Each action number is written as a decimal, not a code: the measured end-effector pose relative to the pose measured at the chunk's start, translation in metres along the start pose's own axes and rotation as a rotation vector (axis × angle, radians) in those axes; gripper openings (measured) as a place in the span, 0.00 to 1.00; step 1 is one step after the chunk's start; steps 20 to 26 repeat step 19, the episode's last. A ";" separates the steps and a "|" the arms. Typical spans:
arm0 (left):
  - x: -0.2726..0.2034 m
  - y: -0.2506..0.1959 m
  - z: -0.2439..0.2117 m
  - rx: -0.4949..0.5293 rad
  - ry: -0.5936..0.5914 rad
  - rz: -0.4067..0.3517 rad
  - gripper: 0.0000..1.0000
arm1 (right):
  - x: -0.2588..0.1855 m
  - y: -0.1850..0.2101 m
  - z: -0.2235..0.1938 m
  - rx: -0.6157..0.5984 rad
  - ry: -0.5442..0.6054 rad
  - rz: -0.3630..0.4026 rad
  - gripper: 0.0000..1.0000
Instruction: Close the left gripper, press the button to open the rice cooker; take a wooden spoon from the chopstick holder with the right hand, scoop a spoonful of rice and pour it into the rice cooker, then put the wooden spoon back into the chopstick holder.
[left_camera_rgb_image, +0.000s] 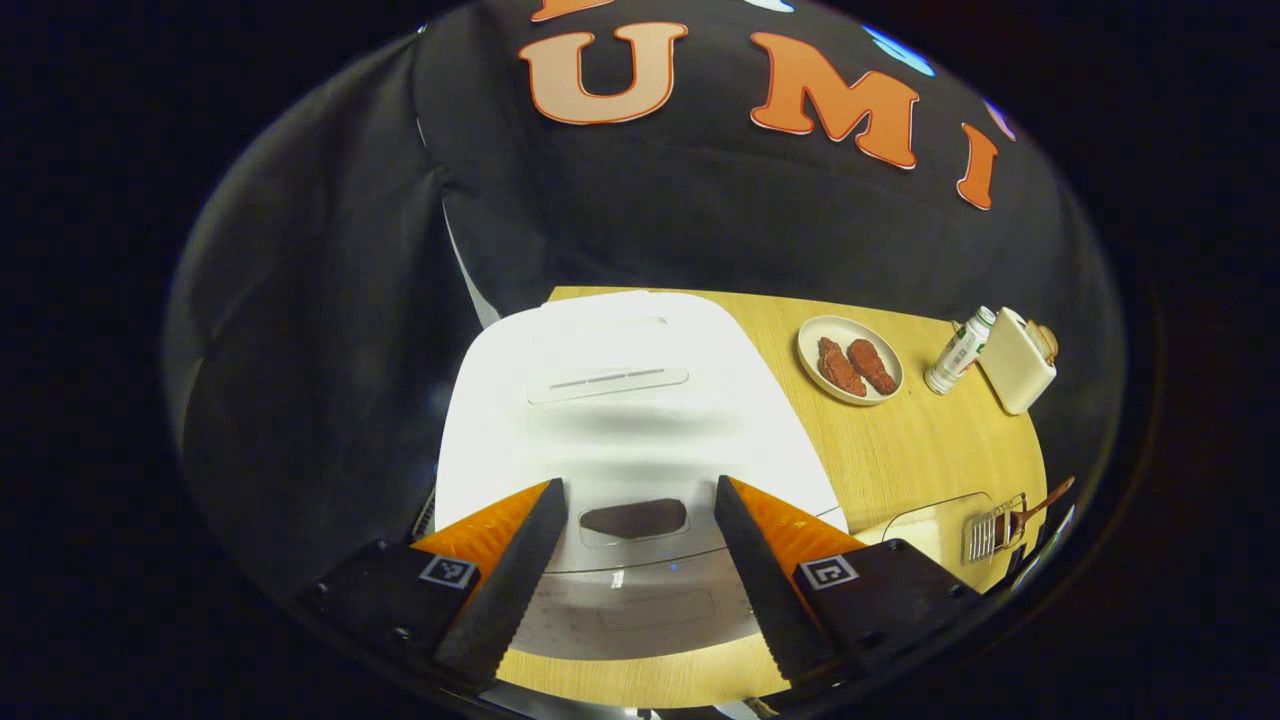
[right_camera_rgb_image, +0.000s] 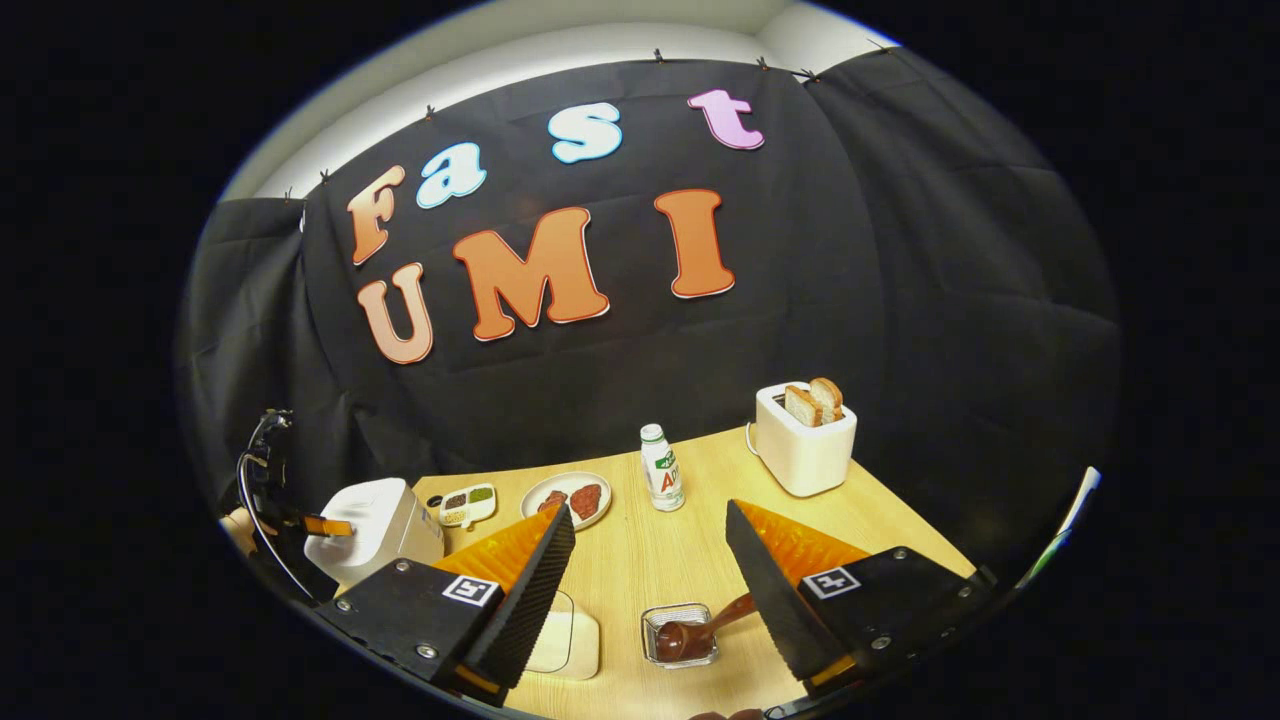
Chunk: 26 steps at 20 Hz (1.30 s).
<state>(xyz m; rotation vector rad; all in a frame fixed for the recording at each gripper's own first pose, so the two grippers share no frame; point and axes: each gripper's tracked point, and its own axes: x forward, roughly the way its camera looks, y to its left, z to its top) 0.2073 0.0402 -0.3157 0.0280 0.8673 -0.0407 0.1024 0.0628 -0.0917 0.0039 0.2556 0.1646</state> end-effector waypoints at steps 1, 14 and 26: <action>-0.004 0.004 0.000 0.006 -0.020 0.019 1.00 | 0.000 -0.001 0.000 -0.014 0.002 -0.006 0.95; -0.202 -0.001 0.146 -0.024 -0.520 0.028 1.00 | -0.019 0.013 0.061 -0.094 -0.091 0.000 0.95; -0.309 -0.014 0.191 -0.025 -0.742 -0.012 1.00 | -0.042 0.019 0.113 -0.137 -0.184 -0.013 0.95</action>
